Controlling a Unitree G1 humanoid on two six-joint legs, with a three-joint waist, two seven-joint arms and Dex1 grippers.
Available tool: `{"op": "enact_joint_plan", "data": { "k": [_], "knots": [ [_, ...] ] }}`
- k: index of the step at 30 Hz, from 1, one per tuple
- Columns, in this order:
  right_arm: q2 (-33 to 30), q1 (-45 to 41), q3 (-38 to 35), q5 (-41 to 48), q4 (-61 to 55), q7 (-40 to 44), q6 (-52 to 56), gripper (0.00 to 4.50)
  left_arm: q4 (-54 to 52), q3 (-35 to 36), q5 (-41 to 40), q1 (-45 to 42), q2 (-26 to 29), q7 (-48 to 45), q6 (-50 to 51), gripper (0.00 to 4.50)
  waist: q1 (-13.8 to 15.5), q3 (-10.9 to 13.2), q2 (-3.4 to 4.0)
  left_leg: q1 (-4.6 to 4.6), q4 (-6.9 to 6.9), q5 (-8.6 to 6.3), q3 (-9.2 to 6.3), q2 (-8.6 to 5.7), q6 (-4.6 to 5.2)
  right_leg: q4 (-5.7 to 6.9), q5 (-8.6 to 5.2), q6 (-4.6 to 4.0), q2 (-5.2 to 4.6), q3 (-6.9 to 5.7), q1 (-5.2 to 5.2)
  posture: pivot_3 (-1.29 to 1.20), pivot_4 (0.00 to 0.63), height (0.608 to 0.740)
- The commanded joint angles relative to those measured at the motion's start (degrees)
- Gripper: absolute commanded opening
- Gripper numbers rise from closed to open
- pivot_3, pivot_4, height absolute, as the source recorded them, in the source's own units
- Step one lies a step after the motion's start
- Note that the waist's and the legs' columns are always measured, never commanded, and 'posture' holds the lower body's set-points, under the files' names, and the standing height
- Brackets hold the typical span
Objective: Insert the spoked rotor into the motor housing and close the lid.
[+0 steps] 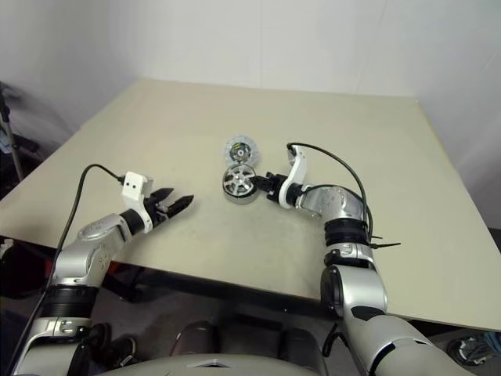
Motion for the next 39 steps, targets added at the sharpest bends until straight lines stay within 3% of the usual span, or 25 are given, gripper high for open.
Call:
{"op": "enact_joint_plan", "data": {
  "k": [1, 4, 12, 22, 29, 33, 39],
  "knots": [
    [-0.39, -0.2, 0.19, 0.16, -2.9, 0.84, -1.92, 0.28, -1.71, 1.2, -0.39, -0.71, 0.74, -0.06, -0.73, 4.04, 0.0, 0.0, 0.0, 0.0, 0.0, 0.0, 0.0, 0.0, 0.0, 0.0, 0.0, 0.0, 0.0, 0.0, 0.0, 0.0, 0.0, 0.74],
    [-0.53, -0.25, 0.15, 0.54, -2.54, 1.36, -1.91, 0.28, -1.67, 1.2, -0.4, -0.75, 0.74, -0.09, -0.74, 4.04, -0.01, 0.0, 0.0, 0.0, 0.0, 0.0, 0.0, 0.0, 0.0, 0.0, 0.0, 0.0, 0.0, 0.0, 0.0, 0.0, 0.0, 0.74],
    [-0.22, 0.06, 0.3, 0.41, -4.0, 1.22, -4.1, 3.04, -1.54, 1.21, -0.43, -0.88, 0.71, -0.1, -0.72, 4.04, -0.01, 0.0, 0.0, -0.01, 0.0, 0.0, 0.0, 0.0, 0.0, 0.0, 0.0, 0.0, 0.0, 0.0, -0.01, 0.0, 0.0, 0.74],
    [1.4, -0.17, -4.36, 3.54, -5.42, 2.04, -11.25, 3.04, -1.42, 1.08, -0.41, -0.92, 0.57, -0.13, -0.77, 4.04, -0.02, 0.0, 0.0, -0.01, 0.0, 0.0, 0.01, 0.0, 0.01, 0.0, 0.0, 0.0, 0.0, 0.0, -0.02, 0.0, 0.0, 0.74],
    [2.2, 0.2, -0.5, 0.96, -5.78, 3.0, -12.93, 3.04, -1.34, 0.76, -0.29, -1.19, 0.36, -0.1, -0.8, 4.04, -0.1, 0.0, 0.0, -0.01, 0.0, -0.01, 0.01, 0.01, 0.01, -0.01, 0.0, 0.0, 0.0, 0.0, -0.02, 0.0, 0.0, 0.74],
    [3.4, 2.36, 6.42, -3.19, -7.79, 5.23, -15.31, 3.04, -1.37, 0.65, -0.24, -1.12, 0.44, -0.16, -0.71, 4.04, -0.09, 0.0, 0.0, -0.01, 0.0, -0.01, 0.0, 0.01, 0.01, -0.01, 0.0, 0.0, 0.0, 0.0, -0.02, 0.0, 0.0, 0.74],
    [4.63, 3.21, 12.3, -6.41, -7.8, 7.14, -17.23, 1.06, -1.6, 0.77, -0.27, -0.91, 0.69, -0.2, -0.52, 4.04, -0.1, 0.0, 0.0, -0.05, -0.01, -0.02, -0.02, 0.0, 0.04, -0.05, 0.0, 0.0, 0.0, 0.0, -0.03, 0.0, 0.0, 0.74]
  ]
}}
